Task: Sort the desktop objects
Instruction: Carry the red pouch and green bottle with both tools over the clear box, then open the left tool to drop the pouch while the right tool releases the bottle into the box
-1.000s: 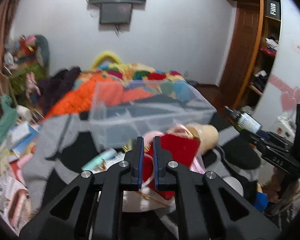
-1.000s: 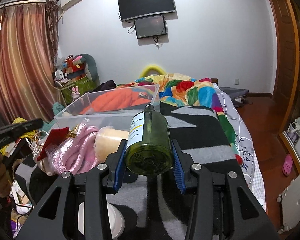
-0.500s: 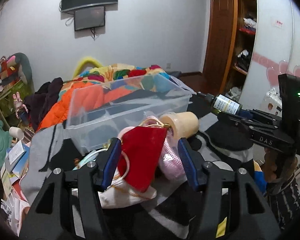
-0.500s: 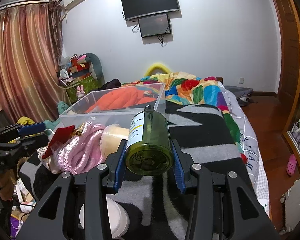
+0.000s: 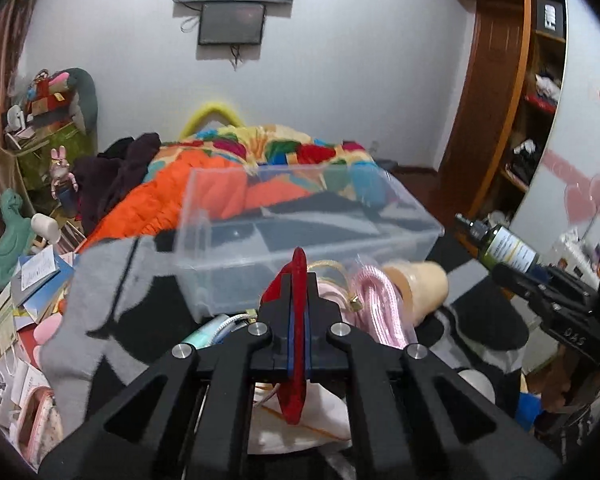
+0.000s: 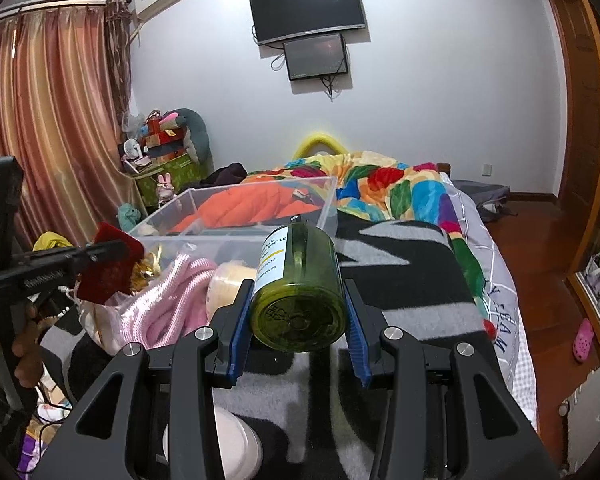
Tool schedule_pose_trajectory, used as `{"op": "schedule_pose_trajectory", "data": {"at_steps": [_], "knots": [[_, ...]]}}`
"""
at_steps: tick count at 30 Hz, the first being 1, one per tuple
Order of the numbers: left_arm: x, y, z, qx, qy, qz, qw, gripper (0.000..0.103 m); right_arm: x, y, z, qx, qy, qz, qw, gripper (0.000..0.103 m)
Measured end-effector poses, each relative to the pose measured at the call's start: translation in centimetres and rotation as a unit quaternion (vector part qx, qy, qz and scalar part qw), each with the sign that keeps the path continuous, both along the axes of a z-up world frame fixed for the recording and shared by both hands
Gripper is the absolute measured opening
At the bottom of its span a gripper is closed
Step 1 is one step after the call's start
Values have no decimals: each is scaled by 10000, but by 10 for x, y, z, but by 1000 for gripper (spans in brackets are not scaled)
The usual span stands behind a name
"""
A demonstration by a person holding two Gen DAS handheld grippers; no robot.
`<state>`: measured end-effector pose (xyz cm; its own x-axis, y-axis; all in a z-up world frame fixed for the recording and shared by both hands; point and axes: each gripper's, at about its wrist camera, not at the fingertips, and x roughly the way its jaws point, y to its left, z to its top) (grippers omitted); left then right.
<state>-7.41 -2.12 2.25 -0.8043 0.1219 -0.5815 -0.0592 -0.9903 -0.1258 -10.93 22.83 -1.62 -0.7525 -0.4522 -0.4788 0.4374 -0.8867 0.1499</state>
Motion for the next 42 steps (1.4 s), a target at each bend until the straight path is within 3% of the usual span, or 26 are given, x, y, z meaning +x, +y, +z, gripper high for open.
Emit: {"op": "schedule_pose_trajectory", "data": {"at_steps": [12, 25, 31, 42], "knots": [[-6, -29, 50, 359, 404, 90, 9985, 2, -24, -30, 39, 73, 352, 348, 9987, 38], [-52, -49, 76, 335, 557, 323, 9974, 2, -69, -58, 37, 140, 175, 328, 9992, 38], [-74, -58, 64, 451, 451, 346, 9974, 2, -91, -65, 26, 164, -74, 349, 9992, 38], [-109, -55, 2, 413, -483, 182, 9978, 2, -105, -76, 4, 555, -318, 347, 9973, 38]]}}
